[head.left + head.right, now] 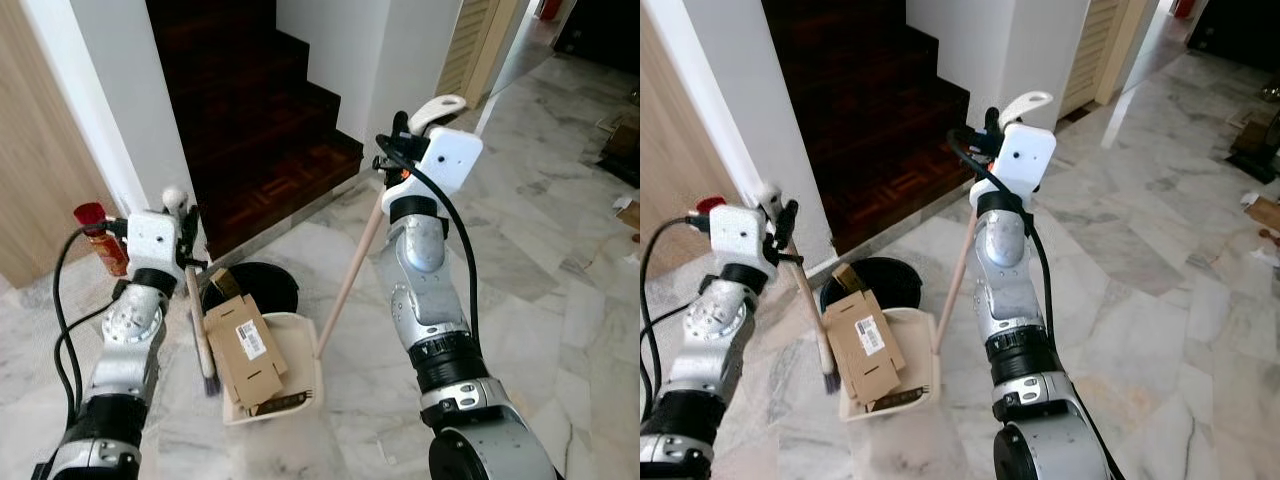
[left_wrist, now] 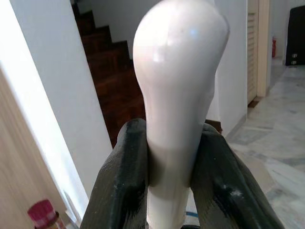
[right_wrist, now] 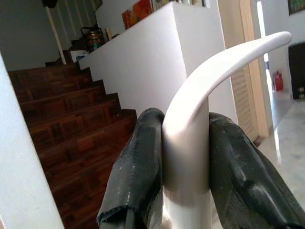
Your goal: Sweep floor
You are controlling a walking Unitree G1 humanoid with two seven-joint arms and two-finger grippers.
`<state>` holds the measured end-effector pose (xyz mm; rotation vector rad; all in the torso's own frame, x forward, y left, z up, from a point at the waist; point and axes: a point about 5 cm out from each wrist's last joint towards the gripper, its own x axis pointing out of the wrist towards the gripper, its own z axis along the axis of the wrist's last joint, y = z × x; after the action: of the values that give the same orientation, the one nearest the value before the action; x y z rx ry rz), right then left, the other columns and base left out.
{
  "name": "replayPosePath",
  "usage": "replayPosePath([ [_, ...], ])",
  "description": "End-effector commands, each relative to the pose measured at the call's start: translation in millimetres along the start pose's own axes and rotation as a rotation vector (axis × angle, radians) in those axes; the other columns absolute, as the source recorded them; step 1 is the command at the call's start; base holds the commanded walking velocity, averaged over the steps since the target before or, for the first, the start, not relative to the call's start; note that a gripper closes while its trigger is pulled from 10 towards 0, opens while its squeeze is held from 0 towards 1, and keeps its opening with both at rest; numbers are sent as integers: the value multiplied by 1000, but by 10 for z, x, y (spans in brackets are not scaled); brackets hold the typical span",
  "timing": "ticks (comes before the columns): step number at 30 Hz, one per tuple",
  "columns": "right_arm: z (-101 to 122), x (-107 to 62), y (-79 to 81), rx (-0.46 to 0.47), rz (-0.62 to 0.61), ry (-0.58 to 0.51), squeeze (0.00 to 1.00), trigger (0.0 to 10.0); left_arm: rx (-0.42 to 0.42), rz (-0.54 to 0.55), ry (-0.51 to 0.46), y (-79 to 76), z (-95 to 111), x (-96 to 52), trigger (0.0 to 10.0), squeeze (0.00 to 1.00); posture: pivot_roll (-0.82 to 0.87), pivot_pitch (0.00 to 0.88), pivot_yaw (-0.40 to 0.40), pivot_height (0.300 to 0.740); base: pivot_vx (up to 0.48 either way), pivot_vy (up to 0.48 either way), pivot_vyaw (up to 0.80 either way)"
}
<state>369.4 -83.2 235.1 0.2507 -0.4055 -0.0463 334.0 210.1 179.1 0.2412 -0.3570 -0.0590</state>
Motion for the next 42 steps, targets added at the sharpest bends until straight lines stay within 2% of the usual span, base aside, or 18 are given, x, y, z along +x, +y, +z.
replayPosePath([
  [1, -11, -25, 47, 87, -34, 18, 0, 10000, 7, -13, -77, -2, 187, 63, 10000, 0, 63, 37, -51, 740, 0, 0, 0],
  [11, -17, -1, 9, 110, -53, 34, 0, 10000, -19, -69, -38, -100, 159, 19, 10000, 0, 64, 44, -52, 740, 0, 0, 0],
  [19, -6, 31, -50, 147, -90, 39, 0, 10000, -50, -117, 22, -195, 31, -46, 10000, 0, 62, 45, -50, 740, 0, 0, 0],
  [20, 14, 55, -71, 160, -103, 34, 0, 10000, -58, -126, 57, -219, -50, -86, 10000, 0, 61, 43, -49, 740, 0, 0, 0],
  [22, 22, 65, -77, 164, -108, 32, 0, 10000, -62, -128, 72, -228, -85, -106, 10000, 0, 61, 43, -49, 740, 0, 0, 0],
  [24, 47, 86, -83, 179, -116, 23, 0, 10000, -77, -113, 114, -247, -212, -192, 10000, 0, 61, 40, -49, 740, 0, 0, 0],
  [30, 97, 120, -79, 206, -121, 3, 0, 10000, -85, -62, 146, -243, -339, -310, 10000, 0, 63, 41, -49, 740, 0, 0, 0],
  [37, 132, 147, -89, 218, -125, -12, 0, 10000, -90, -16, 160, -219, -424, -394, 10000, 0, 62, 32, -47, 740, 0, 0, 0],
  [42, 157, 163, -103, 221, -125, -27, 0, 10000, -54, 76, 131, -130, -420, -451, 10000, 0, 60, 15, -45, 740, 0, 0, 0],
])
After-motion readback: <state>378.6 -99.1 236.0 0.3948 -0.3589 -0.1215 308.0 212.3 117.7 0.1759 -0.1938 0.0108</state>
